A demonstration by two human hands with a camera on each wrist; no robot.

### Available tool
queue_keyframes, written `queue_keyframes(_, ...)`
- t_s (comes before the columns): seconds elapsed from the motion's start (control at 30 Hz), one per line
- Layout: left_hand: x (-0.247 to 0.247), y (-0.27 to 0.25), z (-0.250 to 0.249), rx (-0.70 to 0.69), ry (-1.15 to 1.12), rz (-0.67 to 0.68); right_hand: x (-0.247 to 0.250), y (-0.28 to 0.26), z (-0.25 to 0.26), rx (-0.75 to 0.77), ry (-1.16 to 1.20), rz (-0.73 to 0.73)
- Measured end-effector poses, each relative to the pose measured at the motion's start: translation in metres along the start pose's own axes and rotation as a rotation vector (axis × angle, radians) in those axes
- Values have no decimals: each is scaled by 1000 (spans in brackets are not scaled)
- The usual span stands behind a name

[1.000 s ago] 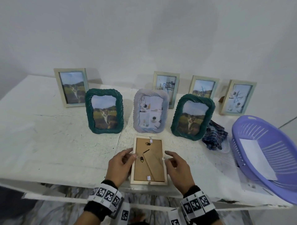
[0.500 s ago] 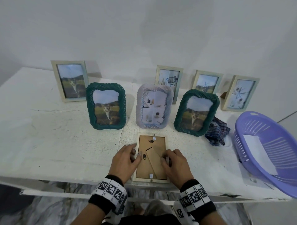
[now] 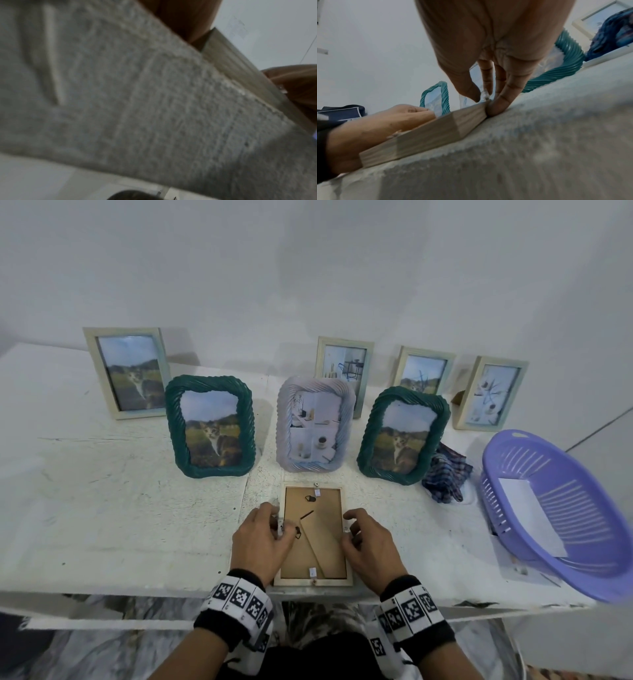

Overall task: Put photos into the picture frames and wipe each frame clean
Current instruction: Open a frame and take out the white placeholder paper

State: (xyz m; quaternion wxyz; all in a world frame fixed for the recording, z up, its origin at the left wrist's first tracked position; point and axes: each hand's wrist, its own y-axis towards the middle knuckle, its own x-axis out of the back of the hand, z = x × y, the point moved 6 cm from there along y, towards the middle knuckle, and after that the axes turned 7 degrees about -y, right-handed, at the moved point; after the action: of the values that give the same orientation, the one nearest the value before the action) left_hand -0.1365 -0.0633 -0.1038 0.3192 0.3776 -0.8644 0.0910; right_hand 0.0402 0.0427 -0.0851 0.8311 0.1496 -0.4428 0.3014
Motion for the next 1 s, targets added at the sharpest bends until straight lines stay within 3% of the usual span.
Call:
queue_keyframes(0.17, 2, -5, 4, -38, -82, -21, 12, 10, 8, -11, -63, 82)
queue_keyframes(0.33, 2, -3, 3, -62, -141, 13, 21, 47, 22, 87, -272, 40)
queue_keyframes(0.6, 1, -2, 6, -94, -205, 57, 11, 102, 30, 254, -421, 250)
queue_keyframes(0.83, 0, -2, 10, -94, -211, 75, 3, 106, 34, 367, -572, 249)
queue_keyframes(1.0, 1, -4, 11, -169, -243, 64, 0, 108, 40, 373, -636, 230)
